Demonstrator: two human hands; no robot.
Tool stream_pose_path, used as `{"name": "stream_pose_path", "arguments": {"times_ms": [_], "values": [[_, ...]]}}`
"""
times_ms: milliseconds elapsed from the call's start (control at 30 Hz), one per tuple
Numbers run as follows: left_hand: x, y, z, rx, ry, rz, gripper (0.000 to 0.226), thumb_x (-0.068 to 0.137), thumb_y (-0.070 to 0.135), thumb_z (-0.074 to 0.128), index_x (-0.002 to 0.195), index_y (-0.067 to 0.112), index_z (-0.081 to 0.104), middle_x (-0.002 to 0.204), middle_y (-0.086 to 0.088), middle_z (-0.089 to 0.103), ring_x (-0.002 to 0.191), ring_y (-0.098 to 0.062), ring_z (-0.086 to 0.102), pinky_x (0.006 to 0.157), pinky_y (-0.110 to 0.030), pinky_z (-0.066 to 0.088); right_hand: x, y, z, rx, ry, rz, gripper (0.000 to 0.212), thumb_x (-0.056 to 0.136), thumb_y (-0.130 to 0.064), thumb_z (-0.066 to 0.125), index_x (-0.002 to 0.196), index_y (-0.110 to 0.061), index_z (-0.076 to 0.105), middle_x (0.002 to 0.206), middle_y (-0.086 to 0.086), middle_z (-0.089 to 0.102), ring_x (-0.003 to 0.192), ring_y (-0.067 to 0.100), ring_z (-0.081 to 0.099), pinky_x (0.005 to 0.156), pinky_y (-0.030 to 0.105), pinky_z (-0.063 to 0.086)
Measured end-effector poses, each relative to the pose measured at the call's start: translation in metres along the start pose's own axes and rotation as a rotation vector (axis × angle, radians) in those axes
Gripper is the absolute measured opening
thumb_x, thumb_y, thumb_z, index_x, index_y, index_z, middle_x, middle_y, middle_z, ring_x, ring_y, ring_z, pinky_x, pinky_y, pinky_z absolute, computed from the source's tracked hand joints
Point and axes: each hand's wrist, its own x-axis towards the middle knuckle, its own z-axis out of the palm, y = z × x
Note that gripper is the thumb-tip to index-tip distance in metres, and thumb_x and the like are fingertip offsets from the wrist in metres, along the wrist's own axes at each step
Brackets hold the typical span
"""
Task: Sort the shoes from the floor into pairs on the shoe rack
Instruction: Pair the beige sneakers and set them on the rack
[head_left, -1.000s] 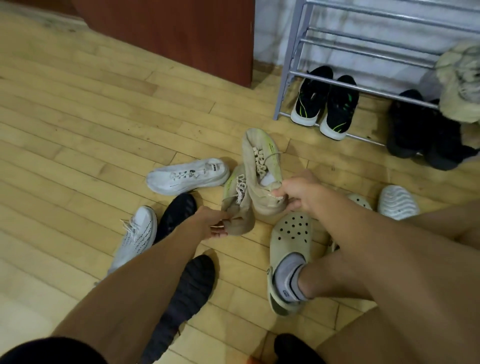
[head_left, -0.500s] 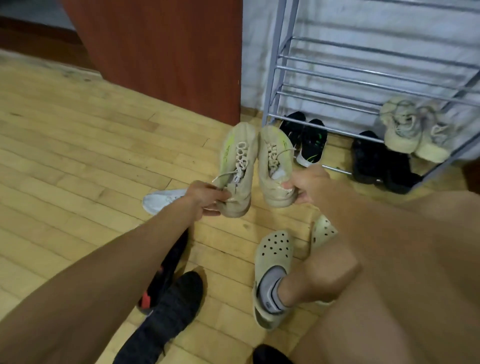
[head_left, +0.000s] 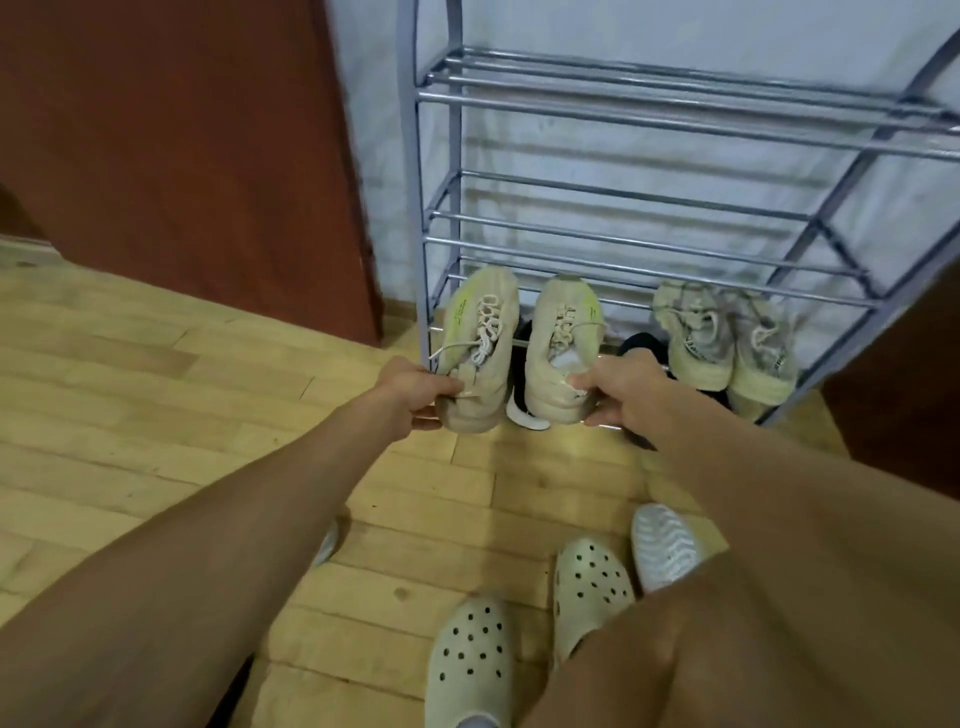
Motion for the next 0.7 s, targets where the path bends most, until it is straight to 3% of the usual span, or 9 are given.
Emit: {"name": "stream_pose_path", "arguments": {"times_ms": [67,167,267,333,467,533,600,700], "values": [[0.026,0.015,0.012,-0.011,-0.009,0.004,0.014,0.079,0.007,0.073,0.077,0.008,0.06,0.074,-0.007,0.062,0.063,-0.02,0.059,0.06,-0.031,0.052,0.031,-0.009,-0.002,-0.02,0.013,-0.008,0.038,0.075,-0.001,0.076,0.11,0.006,0.061,0.096,0.018,0.062,0.082,0.035,0.066,0.056,0.043,0.058],[0.067,0.034,0.028,0.0,0.008,0.017,0.014,0.079,0.008,0.074,0.074,0.009,0.06,0.073,-0.006,0.062,0.062,-0.02,0.06,0.065,-0.033,0.054,0.078,-0.018,-0.001,-0.026,0.021,-0.022,0.036,0.076,-0.004,0.077,0.108,0.003,0.061,0.096,0.015,0.062,0.086,0.035,0.066,0.06,0.042,0.059],[0.103,0.05,0.039,0.019,0.029,0.04,0.016,0.079,0.009,0.074,0.074,0.01,0.06,0.072,-0.005,0.062,0.06,-0.018,0.061,0.049,-0.027,0.054,0.119,-0.025,0.004,-0.008,0.028,-0.042,0.026,0.077,-0.008,0.077,0.098,-0.002,0.063,0.078,0.007,0.06,0.072,0.025,0.064,0.063,0.038,0.059],[0.123,0.061,0.044,0.026,0.026,0.054,0.014,0.08,0.01,0.074,0.078,0.009,0.06,0.073,-0.003,0.062,0.06,-0.016,0.061,0.044,-0.024,0.049,0.139,-0.029,0.007,0.012,0.021,-0.057,0.022,0.078,-0.012,0.077,0.092,-0.004,0.063,0.08,0.008,0.062,0.071,0.023,0.065,0.059,0.034,0.058],[0.151,0.068,0.046,0.083,0.042,0.078,0.017,0.08,0.014,0.074,0.088,0.006,0.062,0.078,-0.006,0.064,0.066,-0.02,0.062,0.058,-0.031,0.054,0.162,-0.035,0.018,0.084,0.01,-0.063,0.018,0.079,-0.011,0.076,0.077,-0.009,0.059,0.094,0.013,0.066,0.073,0.022,0.067,0.055,0.033,0.058],[0.159,0.066,0.046,0.115,0.076,0.103,0.017,0.082,0.017,0.073,0.091,0.004,0.064,0.084,-0.011,0.064,0.075,-0.025,0.062,0.072,-0.038,0.056,0.166,-0.033,0.025,0.078,0.001,-0.049,0.016,0.082,-0.014,0.074,0.089,-0.007,0.061,0.103,0.015,0.066,0.083,0.025,0.068,0.06,0.034,0.059],[0.164,0.061,0.047,0.13,0.095,0.113,0.018,0.084,0.018,0.07,0.094,0.004,0.065,0.091,-0.012,0.063,0.083,-0.027,0.061,0.083,-0.043,0.054,0.166,-0.029,0.031,0.038,-0.035,-0.009,0.03,0.085,-0.017,0.071,0.11,-0.004,0.061,0.113,0.017,0.065,0.093,0.029,0.068,0.065,0.035,0.058],[0.162,0.051,0.048,0.127,0.086,0.103,0.027,0.085,0.02,0.069,0.107,0.005,0.066,0.097,-0.01,0.063,0.088,-0.024,0.061,0.077,-0.038,0.055,0.158,-0.024,0.037,-0.02,-0.117,0.032,0.033,0.088,-0.018,0.067,0.116,-0.003,0.059,0.116,0.017,0.063,0.094,0.028,0.064,0.055,0.032,0.055]]}}
